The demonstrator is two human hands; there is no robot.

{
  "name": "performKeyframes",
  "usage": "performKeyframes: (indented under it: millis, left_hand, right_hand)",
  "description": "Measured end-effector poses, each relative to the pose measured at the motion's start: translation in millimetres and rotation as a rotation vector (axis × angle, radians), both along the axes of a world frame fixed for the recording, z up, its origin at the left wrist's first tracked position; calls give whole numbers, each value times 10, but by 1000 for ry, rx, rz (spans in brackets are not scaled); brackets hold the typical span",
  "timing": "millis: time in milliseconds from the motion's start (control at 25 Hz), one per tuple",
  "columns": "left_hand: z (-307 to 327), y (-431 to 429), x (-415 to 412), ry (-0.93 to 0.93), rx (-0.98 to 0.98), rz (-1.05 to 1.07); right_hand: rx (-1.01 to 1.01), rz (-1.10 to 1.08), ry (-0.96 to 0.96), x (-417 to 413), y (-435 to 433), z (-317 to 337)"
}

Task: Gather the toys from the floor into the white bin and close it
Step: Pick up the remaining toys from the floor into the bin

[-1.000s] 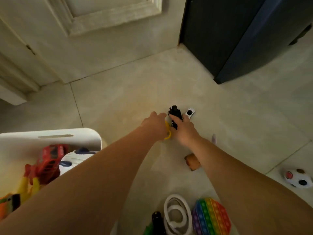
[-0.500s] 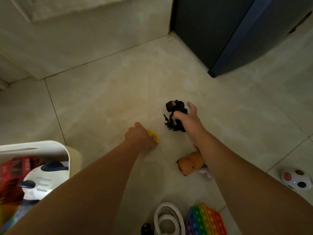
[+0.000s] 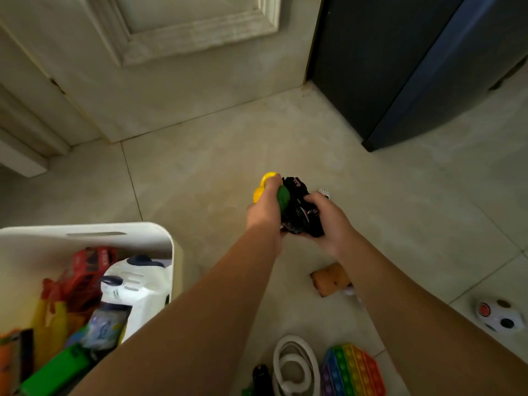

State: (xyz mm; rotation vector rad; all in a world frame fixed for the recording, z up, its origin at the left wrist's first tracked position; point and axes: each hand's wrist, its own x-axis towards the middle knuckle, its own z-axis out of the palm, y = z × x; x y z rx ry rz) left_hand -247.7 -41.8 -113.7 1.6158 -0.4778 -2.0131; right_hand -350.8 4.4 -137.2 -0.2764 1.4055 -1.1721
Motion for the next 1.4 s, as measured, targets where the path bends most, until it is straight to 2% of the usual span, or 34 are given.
performKeyframes:
  millis: [120, 240, 480, 560, 720, 880, 960, 1080, 1240, 1320, 1400]
  left_hand:
    - [489, 114, 254, -67, -110, -18]
    - [1062, 281, 778, -57, -221, -48]
    - [1841, 819, 2259, 30, -322, -189]
    - [1823, 1007, 2750, 12, -281, -223]
    - [1459, 1382, 3504, -173, -148, -231]
    - [1121, 1551, 3835, -328, -136, -242]
    - [1044, 1573, 3855, -363, -168, -313]
    - [1016, 1589, 3846, -378, -172, -409]
    - [948, 1579, 3839, -377, -160, -415]
    - [898, 1535, 3817, -387, -186, -344]
    - [862, 1423, 3796, -348, -178, -207]
  right_hand:
    - [-150, 59, -33, 305, 98, 462]
    - [-248, 83, -35, 734, 213, 954]
    - [-253, 249, 52, 1822, 562, 1622]
    - [-189, 301, 176, 2194, 726, 1641]
    - [-33, 582, 663, 2892, 1115, 1538]
    - [97, 875, 1207, 3174, 1325, 1374]
    - [247, 1059, 1393, 3213, 1374, 1309]
    - [401, 1376, 1363, 3289, 1389, 1297]
    - [337, 1720, 1554, 3391, 1476, 1321]
    - [288, 1710, 1551, 3377, 1476, 1262]
    - [329, 1585, 1401, 3298, 1433, 1225]
